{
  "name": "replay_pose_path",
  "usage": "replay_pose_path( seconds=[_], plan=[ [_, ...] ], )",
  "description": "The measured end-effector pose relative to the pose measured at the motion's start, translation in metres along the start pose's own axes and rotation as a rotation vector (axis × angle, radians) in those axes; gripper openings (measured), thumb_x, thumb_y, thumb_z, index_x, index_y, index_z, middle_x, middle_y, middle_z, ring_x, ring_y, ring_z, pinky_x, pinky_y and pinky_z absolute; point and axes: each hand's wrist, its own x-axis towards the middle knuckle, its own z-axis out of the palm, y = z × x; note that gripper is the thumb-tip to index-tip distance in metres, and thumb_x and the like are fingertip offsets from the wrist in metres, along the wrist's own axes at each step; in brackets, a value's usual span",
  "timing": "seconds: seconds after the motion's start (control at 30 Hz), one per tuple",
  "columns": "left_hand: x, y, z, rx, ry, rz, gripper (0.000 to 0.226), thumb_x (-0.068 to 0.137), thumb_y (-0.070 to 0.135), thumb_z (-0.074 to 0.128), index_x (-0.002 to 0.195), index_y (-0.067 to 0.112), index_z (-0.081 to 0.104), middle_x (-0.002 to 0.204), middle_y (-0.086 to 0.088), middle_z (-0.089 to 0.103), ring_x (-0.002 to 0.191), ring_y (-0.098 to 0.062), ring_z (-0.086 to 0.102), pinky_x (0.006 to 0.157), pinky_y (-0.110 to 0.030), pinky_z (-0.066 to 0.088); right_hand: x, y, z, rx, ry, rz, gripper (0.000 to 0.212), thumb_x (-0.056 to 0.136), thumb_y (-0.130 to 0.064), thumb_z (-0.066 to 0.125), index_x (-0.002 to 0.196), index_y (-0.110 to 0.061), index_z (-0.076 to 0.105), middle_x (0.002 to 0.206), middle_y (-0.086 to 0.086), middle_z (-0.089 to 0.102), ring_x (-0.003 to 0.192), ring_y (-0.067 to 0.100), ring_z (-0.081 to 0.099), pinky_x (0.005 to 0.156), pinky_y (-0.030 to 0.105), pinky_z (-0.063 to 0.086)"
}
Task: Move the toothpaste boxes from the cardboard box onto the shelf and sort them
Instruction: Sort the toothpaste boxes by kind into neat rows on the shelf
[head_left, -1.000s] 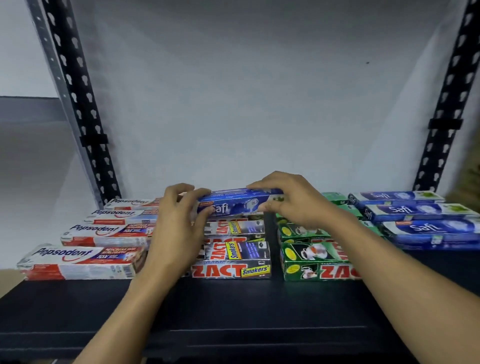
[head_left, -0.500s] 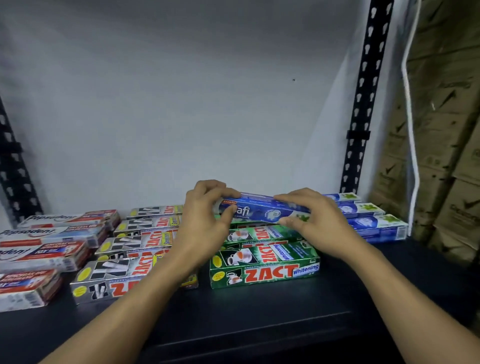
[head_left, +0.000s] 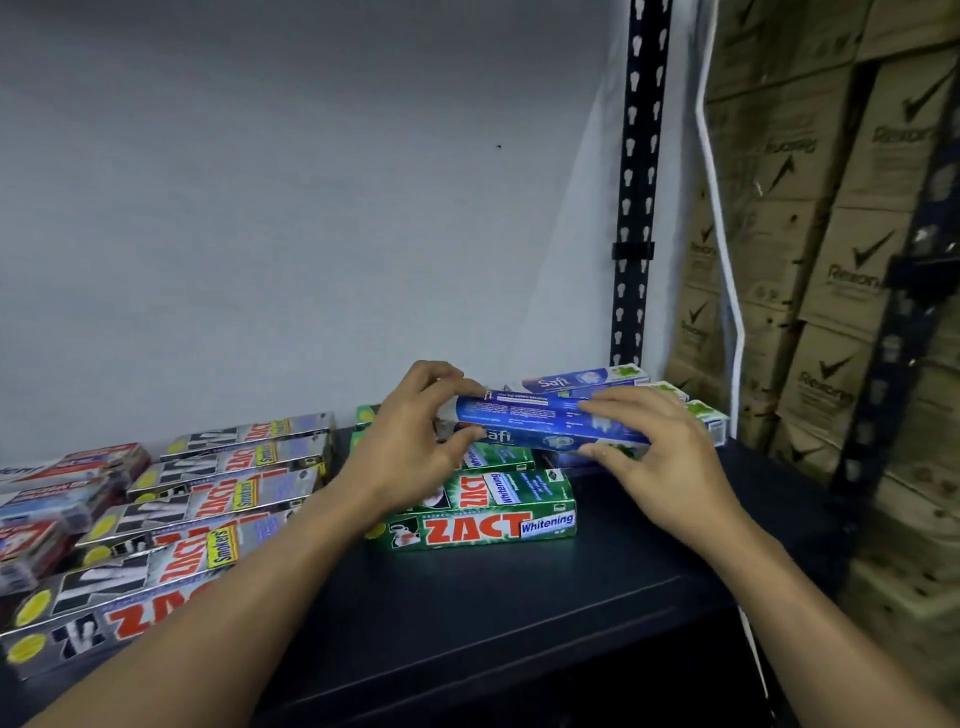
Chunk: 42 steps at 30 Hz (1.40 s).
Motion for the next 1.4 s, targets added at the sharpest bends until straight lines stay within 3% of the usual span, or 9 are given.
replay_pose_path(
  seconds=[0.1, 0.33, 0.6, 0.83, 0.97, 1.07, 1.13, 1.27, 1.4],
  plan=[
    [-0.001, 0.010, -0.001, 0.051, -0.097, 0.003, 0.043, 0.090, 0.033, 0.071, 0.130, 0.033, 0.057, 0.134, 0.011, 0.051, 0.121, -0.006, 0.046, 0.097, -0.029, 0.048, -0.007, -0.001, -0.009, 0.017, 0.025, 0.017, 0.043, 0.077, -0.020, 0.084, 0.117, -0.030, 0.073, 0.122, -0.014, 0.063, 0.120, 0.009, 0.053, 0.108, 0.024, 0.036],
    [-0.011, 0.023, -0.010, -0.005, -0.052, 0.002, 0.038, 0.087, 0.038, 0.073, 0.123, 0.039, 0.060, 0.123, 0.016, 0.059, 0.112, -0.005, 0.050, 0.092, -0.032, 0.049, -0.019, -0.006, -0.027, 0.118, 0.066, 0.101, 0.040, 0.075, -0.026, 0.084, 0.113, -0.031, 0.074, 0.123, -0.019, 0.061, 0.118, -0.002, 0.056, 0.106, 0.023, 0.041],
    [-0.024, 0.036, -0.007, -0.094, 0.004, 0.000, 0.031, 0.085, 0.034, 0.076, 0.114, 0.036, 0.064, 0.117, 0.015, 0.059, 0.112, -0.006, 0.053, 0.092, -0.037, 0.051, -0.032, -0.009, -0.038, 0.161, 0.060, 0.116, 0.040, 0.076, -0.027, 0.083, 0.114, -0.030, 0.073, 0.126, -0.019, 0.060, 0.122, 0.003, 0.055, 0.108, 0.035, 0.043],
    [-0.034, 0.045, -0.004, -0.179, 0.031, -0.031, 0.022, 0.093, 0.034, 0.066, 0.115, 0.036, 0.064, 0.115, 0.021, 0.057, 0.111, 0.008, 0.052, 0.088, -0.027, 0.052, -0.032, -0.014, -0.043, 0.257, 0.109, 0.106, 0.031, 0.081, -0.029, 0.076, 0.111, -0.030, 0.074, 0.122, -0.016, 0.063, 0.121, 0.007, 0.058, 0.103, 0.046, 0.048],
    [-0.036, 0.044, -0.002, -0.208, 0.029, -0.050, 0.023, 0.095, 0.037, 0.062, 0.117, 0.038, 0.061, 0.118, 0.021, 0.056, 0.114, 0.005, 0.052, 0.087, -0.030, 0.055, -0.033, -0.013, -0.045, 0.258, -0.004, 0.084, 0.040, 0.082, -0.026, 0.077, 0.120, -0.035, 0.069, 0.134, -0.016, 0.055, 0.131, 0.010, 0.050, 0.111, 0.048, 0.040],
    [-0.037, 0.043, -0.003, -0.249, 0.028, -0.082, 0.023, 0.095, 0.038, 0.061, 0.118, 0.039, 0.060, 0.119, 0.020, 0.055, 0.114, 0.002, 0.055, 0.085, -0.035, 0.058, -0.032, -0.013, -0.048, 0.222, -0.091, 0.073, 0.058, 0.080, -0.006, 0.079, 0.125, -0.039, 0.065, 0.139, -0.019, 0.050, 0.136, 0.008, 0.044, 0.115, 0.046, 0.036],
    [-0.037, 0.044, -0.004, -0.266, 0.022, -0.070, 0.023, 0.095, 0.037, 0.062, 0.118, 0.039, 0.061, 0.120, 0.021, 0.055, 0.115, 0.002, 0.054, 0.087, -0.036, 0.057, -0.029, -0.013, -0.048, 0.230, -0.072, 0.069, 0.058, 0.080, -0.001, 0.078, 0.124, -0.036, 0.066, 0.136, -0.018, 0.052, 0.134, 0.008, 0.046, 0.114, 0.044, 0.038],
    [-0.037, 0.050, -0.007, -0.253, -0.007, -0.022, 0.045, 0.086, 0.045, 0.069, 0.128, 0.037, 0.055, 0.125, 0.018, 0.052, 0.120, -0.002, 0.052, 0.092, -0.030, 0.054, -0.023, -0.012, -0.051, 0.416, -0.109, 0.135, 0.056, 0.085, -0.002, 0.073, 0.127, -0.039, 0.063, 0.134, -0.011, 0.058, 0.128, 0.013, 0.054, 0.109, 0.042, 0.044],
    [-0.036, 0.054, -0.004, -0.309, 0.020, -0.035, 0.050, 0.091, 0.021, 0.071, 0.133, 0.039, 0.048, 0.127, 0.018, 0.050, 0.122, -0.004, 0.052, 0.092, -0.030, 0.056, -0.021, -0.012, -0.060, 0.556, -0.098, 0.231, 0.049, 0.092, -0.013, 0.067, 0.130, -0.041, 0.060, 0.131, -0.006, 0.063, 0.120, 0.015, 0.061, 0.095, 0.032, 0.053]
  ],
)
